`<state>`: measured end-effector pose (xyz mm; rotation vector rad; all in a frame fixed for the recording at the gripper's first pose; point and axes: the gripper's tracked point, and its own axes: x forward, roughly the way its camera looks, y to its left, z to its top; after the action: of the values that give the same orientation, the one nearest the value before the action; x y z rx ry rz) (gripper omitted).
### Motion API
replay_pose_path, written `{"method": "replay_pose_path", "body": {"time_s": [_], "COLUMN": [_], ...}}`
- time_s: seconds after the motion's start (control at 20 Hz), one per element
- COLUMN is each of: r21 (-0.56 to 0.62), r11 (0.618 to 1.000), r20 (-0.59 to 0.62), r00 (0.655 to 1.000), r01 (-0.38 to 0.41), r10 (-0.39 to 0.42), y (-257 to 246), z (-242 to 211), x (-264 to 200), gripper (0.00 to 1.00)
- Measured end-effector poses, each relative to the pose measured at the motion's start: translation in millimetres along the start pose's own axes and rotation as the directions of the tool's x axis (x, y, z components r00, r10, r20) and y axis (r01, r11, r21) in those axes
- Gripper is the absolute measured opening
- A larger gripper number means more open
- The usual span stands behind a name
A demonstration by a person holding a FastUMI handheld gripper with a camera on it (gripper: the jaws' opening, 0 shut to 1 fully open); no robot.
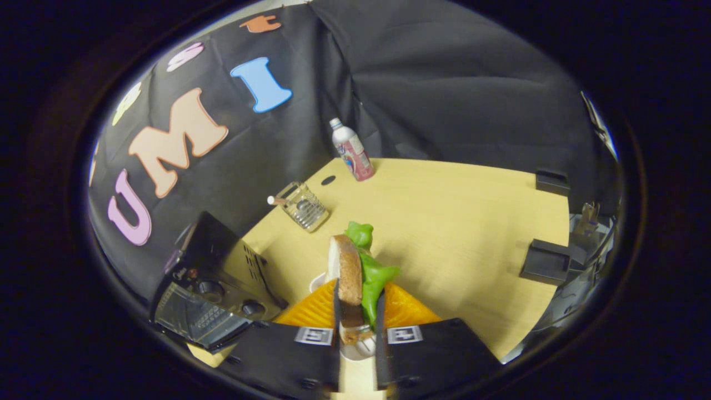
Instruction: Open the toaster oven, put the food inside, and close the toaster oven door.
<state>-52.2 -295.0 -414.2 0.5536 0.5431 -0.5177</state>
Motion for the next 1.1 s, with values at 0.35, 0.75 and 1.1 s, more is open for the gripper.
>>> {"method": "replay_pose_path", "body": {"time_s": [0.35,0.75,1.1], "r21": [0.099,0.205,0.211], "r11": [0.993,0.964,0.947], "r20": [0.12,0.095,-0.048], "r00": [0.991,0.983,0.965], "r01": [-0.065,-0.171,-0.242], "r10": [0.053,0.155,0.257], "y": [24,69,114], "z": [34,13,-69], "x": [-28,-69,-105], "gripper": [0.21,0.21,0.21]}}
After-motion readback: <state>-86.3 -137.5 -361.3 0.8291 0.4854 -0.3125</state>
